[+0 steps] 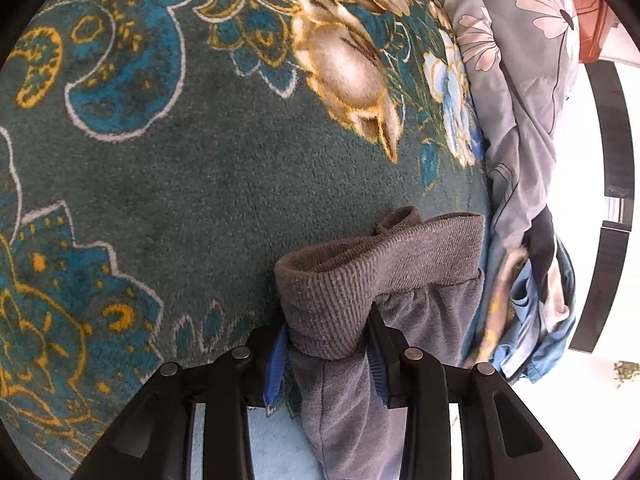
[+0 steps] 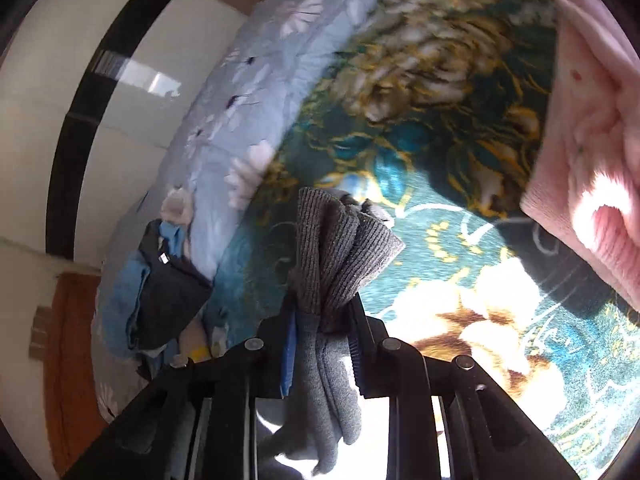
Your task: Fold clothes
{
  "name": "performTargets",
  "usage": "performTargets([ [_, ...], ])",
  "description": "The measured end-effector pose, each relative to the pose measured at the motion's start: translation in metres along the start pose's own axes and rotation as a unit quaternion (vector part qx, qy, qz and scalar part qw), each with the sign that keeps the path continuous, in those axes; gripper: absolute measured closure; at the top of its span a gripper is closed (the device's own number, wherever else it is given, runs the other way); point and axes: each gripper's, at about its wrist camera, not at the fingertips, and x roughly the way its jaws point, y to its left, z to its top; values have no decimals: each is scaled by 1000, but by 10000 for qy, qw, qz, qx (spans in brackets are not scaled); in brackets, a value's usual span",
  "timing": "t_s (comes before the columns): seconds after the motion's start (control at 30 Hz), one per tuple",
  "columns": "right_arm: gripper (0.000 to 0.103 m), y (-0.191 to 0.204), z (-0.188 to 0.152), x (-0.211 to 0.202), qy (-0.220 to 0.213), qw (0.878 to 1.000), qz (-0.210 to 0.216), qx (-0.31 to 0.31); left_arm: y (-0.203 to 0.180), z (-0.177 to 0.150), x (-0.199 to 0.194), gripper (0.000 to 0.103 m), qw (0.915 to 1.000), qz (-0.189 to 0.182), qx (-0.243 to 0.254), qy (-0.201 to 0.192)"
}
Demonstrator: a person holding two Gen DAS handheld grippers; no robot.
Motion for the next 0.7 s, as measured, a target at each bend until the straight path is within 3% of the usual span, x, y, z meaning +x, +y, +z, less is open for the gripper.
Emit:
performTargets([
  [0.07,79,54,-16,-8,-6,9958,25,-916,3,0,-1,64,9999,-101,-18,15],
  [0.17,79,131,-64,-2,202,9745,104,-2231,7,-1,-2,63,9997,-252,-47,30],
  [0.33,79,222,-173,45,910,9207,193,-3791,13,-2,-5,63,9988,-472,-142,72],
  [0.5,79,254,-282,86,1458,8670,-13,-4765,17,-1,-7,63,9978,-608,-212,149],
  [0.7,78,264,-364,109,1512,8144,-310,-5595,18,2,-5,62,9974,-673,-184,195],
])
